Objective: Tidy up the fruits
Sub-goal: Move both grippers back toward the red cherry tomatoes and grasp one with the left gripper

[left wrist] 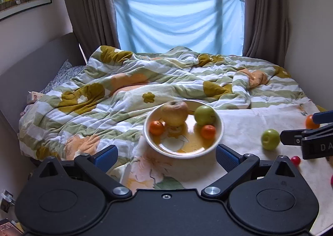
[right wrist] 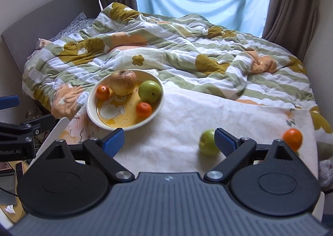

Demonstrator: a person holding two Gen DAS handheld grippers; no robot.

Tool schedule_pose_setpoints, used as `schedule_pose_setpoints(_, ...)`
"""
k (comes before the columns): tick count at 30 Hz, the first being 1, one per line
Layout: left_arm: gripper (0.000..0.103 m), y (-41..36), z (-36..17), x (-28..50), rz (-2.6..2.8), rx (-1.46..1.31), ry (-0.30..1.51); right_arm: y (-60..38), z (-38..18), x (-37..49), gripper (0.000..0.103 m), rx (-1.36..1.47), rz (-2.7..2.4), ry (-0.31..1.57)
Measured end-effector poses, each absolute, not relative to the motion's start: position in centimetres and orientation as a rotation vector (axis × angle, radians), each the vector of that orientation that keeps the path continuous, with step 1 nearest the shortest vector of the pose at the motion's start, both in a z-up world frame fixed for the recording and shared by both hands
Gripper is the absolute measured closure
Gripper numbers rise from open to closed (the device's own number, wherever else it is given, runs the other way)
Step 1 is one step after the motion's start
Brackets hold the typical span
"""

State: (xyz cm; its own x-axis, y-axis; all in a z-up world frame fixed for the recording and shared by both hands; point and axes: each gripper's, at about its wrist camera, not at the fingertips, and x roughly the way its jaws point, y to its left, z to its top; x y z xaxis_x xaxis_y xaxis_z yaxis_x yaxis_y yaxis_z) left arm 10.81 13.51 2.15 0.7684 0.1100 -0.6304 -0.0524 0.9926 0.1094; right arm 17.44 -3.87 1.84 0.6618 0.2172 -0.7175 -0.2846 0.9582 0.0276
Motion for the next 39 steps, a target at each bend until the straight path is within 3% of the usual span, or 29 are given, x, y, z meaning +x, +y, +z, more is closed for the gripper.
schedule_pose_setpoints(19,0.001,-0.4,-0.1,6.3,-0.079,0.118,0.720,-19.6,0.0,7.2,0.000,-0.037,0.169,0.802)
schedule_pose_setpoints(39,0.010,-8.8,-7.3,14.1,-0.323,0.244,0.869,-26.1,-6.9,6.9,0.000,0.015,0.063,0.870)
